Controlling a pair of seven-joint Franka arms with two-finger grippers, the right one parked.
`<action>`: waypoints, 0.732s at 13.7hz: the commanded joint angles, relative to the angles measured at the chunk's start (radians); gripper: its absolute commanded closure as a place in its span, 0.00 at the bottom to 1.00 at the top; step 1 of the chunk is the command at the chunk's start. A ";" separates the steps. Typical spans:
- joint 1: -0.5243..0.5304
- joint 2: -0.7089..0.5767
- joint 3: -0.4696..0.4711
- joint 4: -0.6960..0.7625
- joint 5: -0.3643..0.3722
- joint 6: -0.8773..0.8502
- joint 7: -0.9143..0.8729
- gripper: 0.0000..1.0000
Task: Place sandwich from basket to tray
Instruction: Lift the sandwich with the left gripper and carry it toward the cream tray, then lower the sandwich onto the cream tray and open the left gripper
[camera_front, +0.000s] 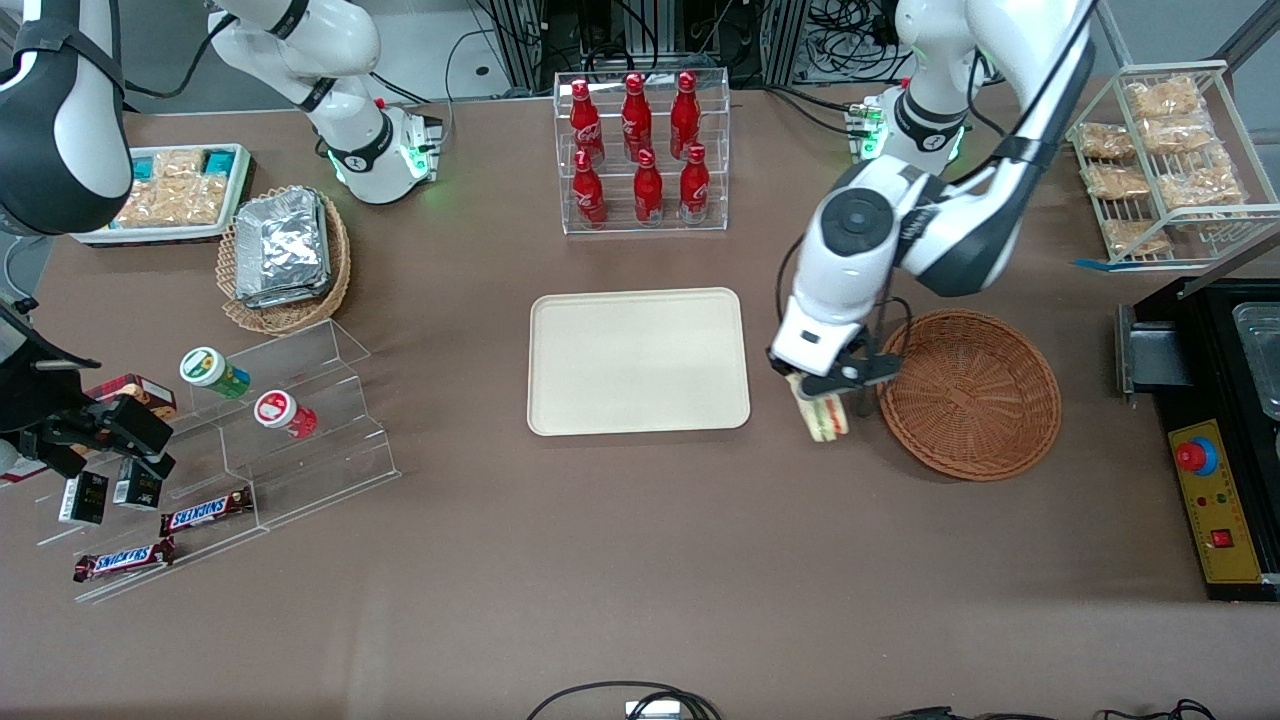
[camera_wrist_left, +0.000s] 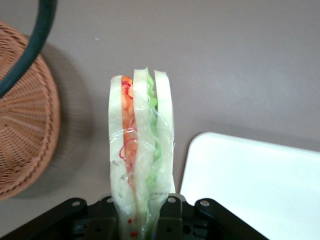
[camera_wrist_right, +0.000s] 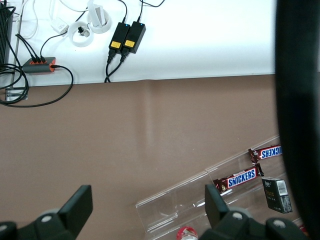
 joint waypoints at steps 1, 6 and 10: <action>0.003 0.063 -0.084 0.039 0.077 -0.023 -0.009 0.99; -0.088 0.161 -0.148 0.039 0.174 -0.020 -0.013 0.97; -0.123 0.266 -0.148 0.061 0.194 -0.016 -0.020 0.92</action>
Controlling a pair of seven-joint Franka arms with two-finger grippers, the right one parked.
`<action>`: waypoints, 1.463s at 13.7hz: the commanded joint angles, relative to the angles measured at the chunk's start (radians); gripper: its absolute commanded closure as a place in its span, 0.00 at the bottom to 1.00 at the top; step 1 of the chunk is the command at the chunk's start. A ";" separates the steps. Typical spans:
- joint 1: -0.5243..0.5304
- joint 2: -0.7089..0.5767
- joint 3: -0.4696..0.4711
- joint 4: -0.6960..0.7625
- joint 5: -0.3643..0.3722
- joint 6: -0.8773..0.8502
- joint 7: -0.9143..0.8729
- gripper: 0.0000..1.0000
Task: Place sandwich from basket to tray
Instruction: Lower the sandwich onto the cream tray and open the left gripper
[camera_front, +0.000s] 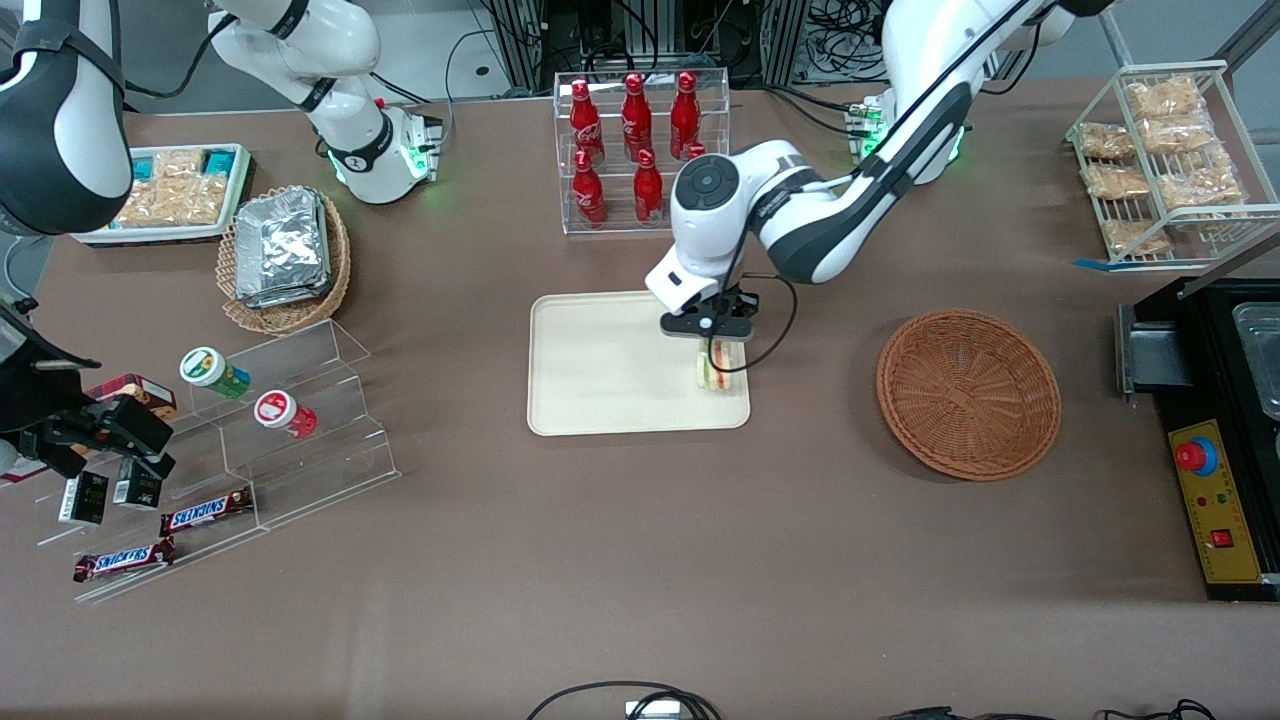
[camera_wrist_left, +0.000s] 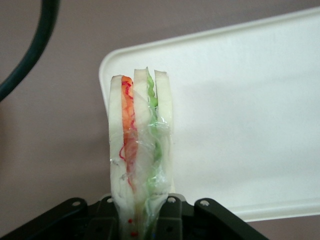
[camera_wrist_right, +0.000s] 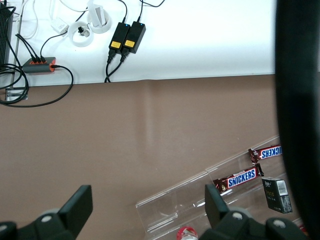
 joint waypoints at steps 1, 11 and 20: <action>-0.013 0.093 -0.002 0.047 0.045 -0.016 -0.011 0.88; -0.043 0.182 -0.001 0.053 0.122 -0.019 -0.046 0.01; 0.002 0.164 0.010 0.312 0.112 -0.212 -0.149 0.01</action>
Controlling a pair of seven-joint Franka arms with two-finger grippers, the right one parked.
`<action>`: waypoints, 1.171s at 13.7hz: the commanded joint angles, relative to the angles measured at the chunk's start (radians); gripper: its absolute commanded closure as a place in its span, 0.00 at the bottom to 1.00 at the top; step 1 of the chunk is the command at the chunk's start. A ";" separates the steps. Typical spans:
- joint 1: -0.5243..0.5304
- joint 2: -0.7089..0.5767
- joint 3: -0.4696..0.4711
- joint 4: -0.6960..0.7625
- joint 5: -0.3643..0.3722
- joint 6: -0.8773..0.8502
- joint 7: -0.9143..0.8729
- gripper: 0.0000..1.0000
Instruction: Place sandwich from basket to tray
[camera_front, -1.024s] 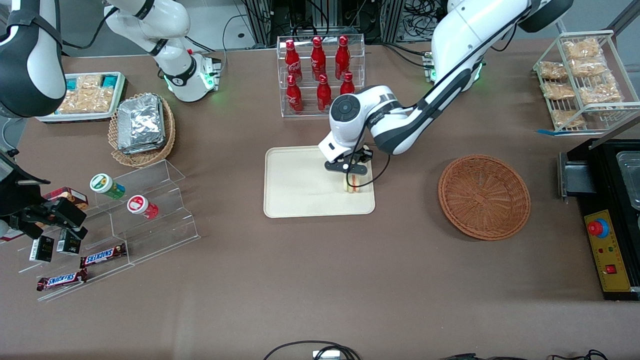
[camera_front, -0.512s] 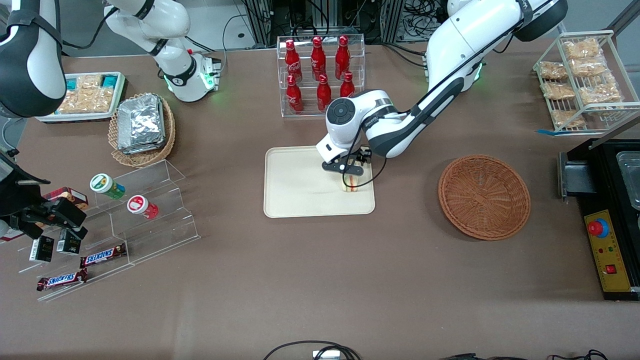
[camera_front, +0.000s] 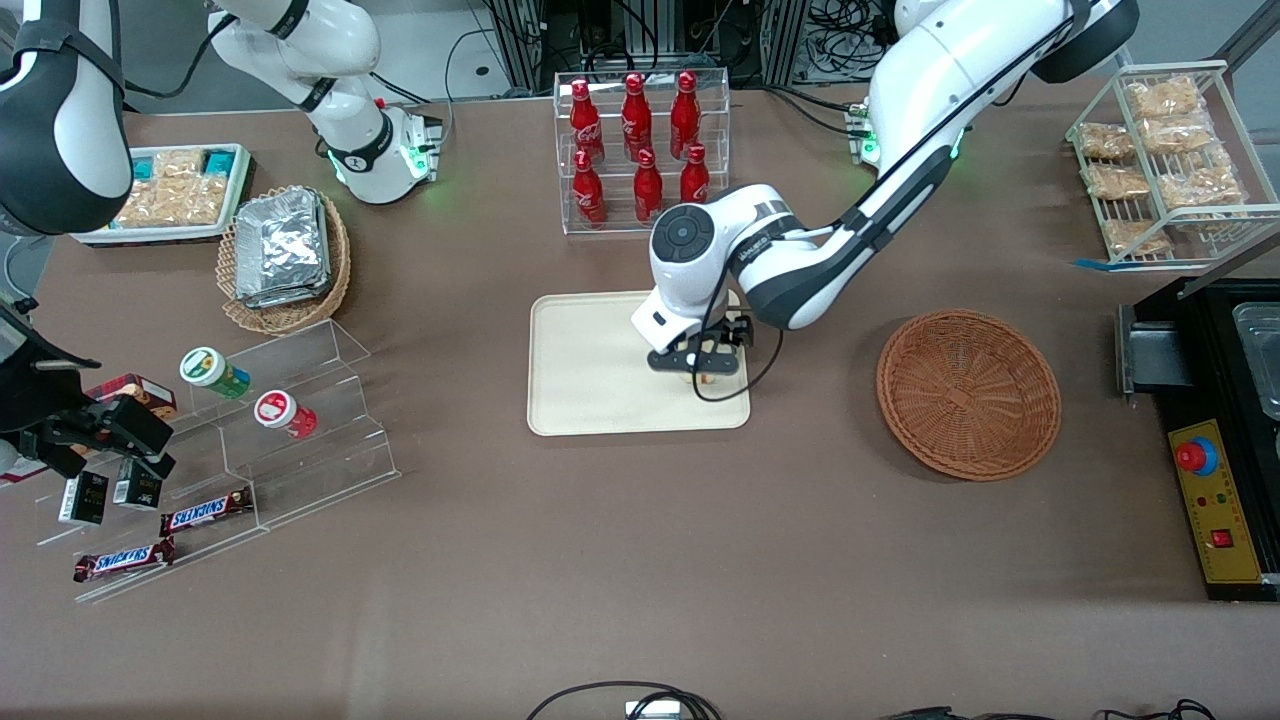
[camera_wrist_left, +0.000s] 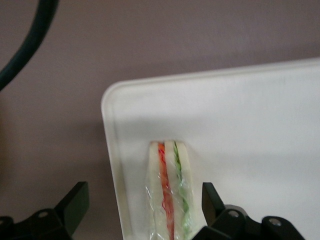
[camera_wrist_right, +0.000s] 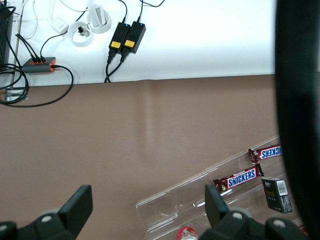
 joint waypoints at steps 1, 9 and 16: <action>0.015 -0.010 0.005 0.089 0.018 -0.084 -0.093 0.01; 0.088 -0.070 0.024 0.270 0.009 -0.322 -0.156 0.01; 0.164 -0.301 0.203 0.212 -0.222 -0.390 0.180 0.01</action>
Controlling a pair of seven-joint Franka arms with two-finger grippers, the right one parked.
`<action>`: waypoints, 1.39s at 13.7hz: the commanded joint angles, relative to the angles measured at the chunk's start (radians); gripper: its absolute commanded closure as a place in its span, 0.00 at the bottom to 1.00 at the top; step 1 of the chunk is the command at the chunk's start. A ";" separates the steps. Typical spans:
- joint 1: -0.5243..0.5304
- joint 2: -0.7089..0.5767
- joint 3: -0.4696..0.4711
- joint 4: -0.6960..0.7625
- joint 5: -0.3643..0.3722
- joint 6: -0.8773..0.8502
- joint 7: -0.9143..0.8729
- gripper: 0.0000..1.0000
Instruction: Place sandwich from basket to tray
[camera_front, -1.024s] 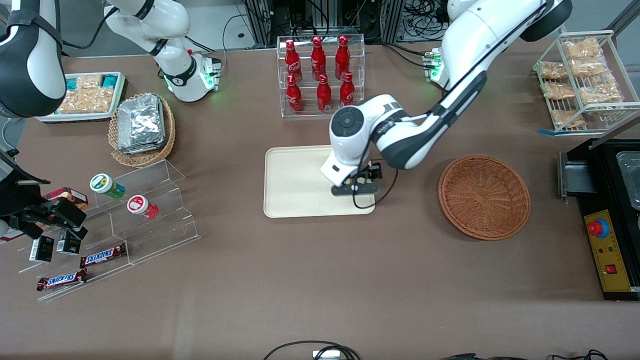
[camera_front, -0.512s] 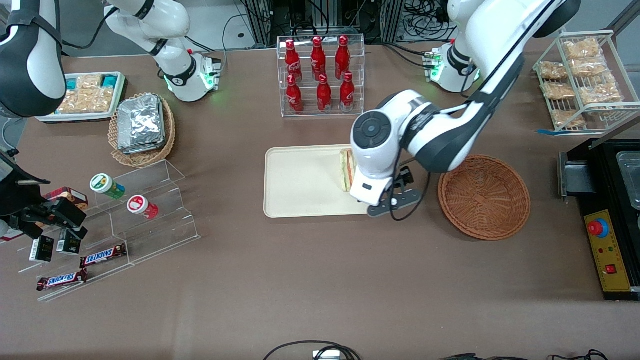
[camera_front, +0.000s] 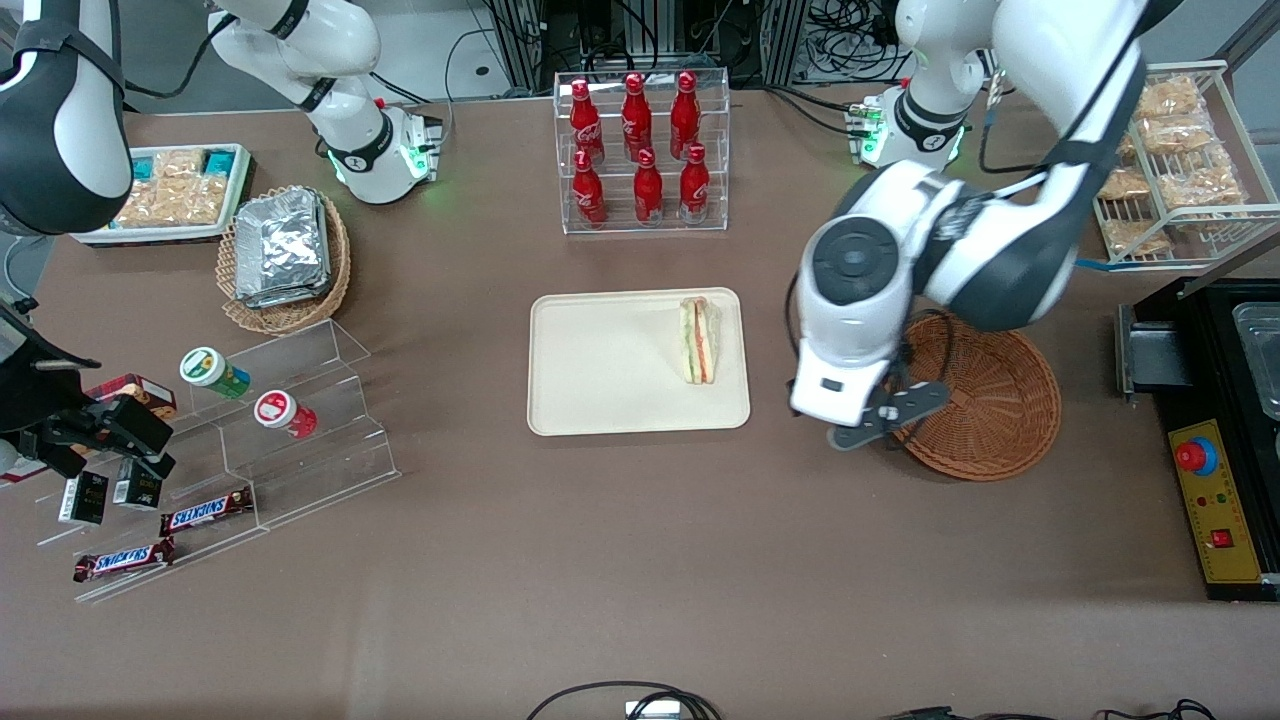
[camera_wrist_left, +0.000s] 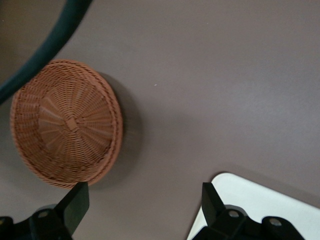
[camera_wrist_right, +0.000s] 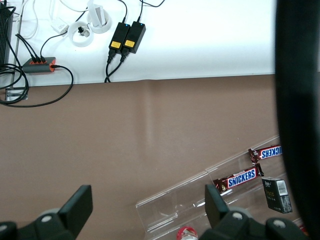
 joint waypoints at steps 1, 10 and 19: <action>0.010 -0.168 0.143 -0.061 -0.151 -0.019 0.222 0.00; 0.014 -0.403 0.474 -0.084 -0.391 -0.180 0.974 0.00; 0.036 -0.420 0.475 -0.108 -0.392 -0.192 1.050 0.00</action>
